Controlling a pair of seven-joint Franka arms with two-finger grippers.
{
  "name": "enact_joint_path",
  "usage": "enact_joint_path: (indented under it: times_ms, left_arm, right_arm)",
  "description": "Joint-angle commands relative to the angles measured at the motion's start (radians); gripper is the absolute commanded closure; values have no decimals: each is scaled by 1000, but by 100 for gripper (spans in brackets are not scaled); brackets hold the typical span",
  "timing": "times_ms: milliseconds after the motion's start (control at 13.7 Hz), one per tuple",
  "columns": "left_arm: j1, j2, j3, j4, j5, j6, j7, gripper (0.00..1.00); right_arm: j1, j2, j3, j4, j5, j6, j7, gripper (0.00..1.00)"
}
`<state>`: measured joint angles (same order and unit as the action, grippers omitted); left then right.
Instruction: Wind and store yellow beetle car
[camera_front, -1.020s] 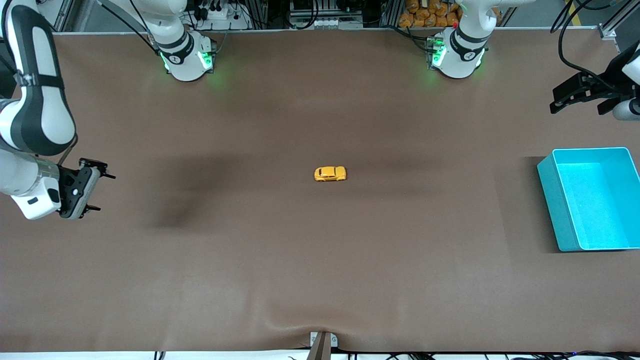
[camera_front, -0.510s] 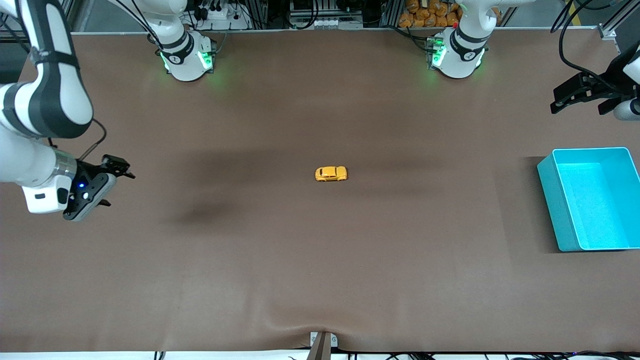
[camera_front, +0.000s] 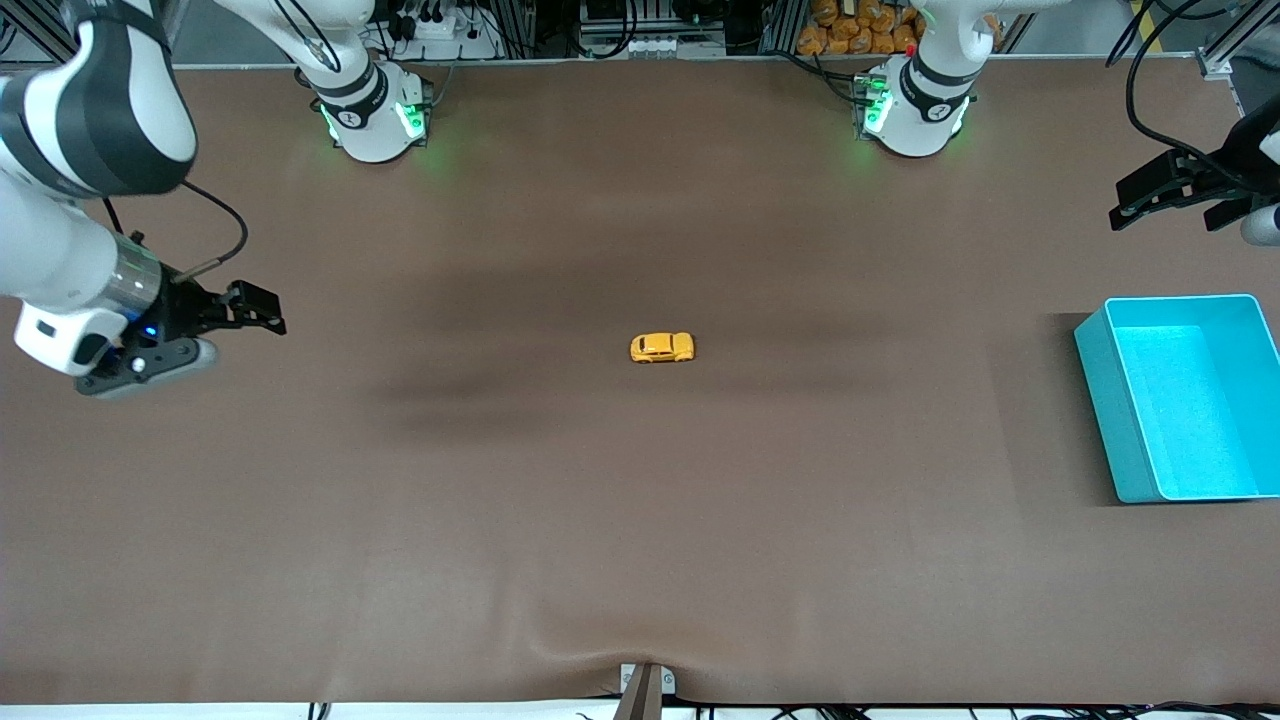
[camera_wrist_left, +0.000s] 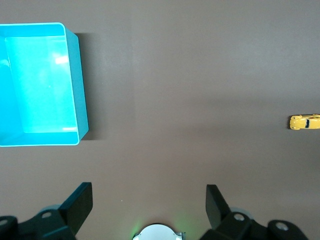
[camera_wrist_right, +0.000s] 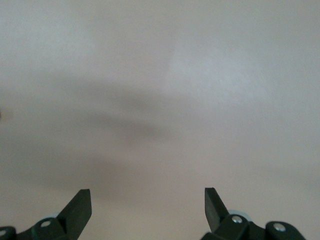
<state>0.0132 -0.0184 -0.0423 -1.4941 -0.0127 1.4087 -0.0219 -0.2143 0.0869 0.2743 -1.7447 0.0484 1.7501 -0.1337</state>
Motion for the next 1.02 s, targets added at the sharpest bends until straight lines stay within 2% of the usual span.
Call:
enact_joint_path:
  times_ms: [0, 73, 292, 583, 802, 948]
  left_arm:
    - [4, 17, -8, 15, 4, 9, -1, 0]
    - [4, 26, -8, 15, 0, 10, -1, 0]
    - [-9, 34, -14, 17, -1, 39, 0, 0]
    - [-2, 21, -18, 17, -1, 46, 2, 0]
    - [-2, 24, -18, 17, -1, 46, 3, 0]
    - [-4, 29, -18, 17, -1, 46, 4, 0]
  right_arm:
    - [-10, -50, -9, -9, -39, -38, 100, 0]
    - [-11, -65, -26, -9, -50, -41, 100, 0]
    - [19, -96, -128, -6, -51, -63, 101, 0]
    - [173, -104, -328, 27, -50, -83, 101, 0]
    - [226, -104, -398, 47, -50, -113, 101, 0]
    - [222, -98, -408, 57, -50, -107, 100, 0]
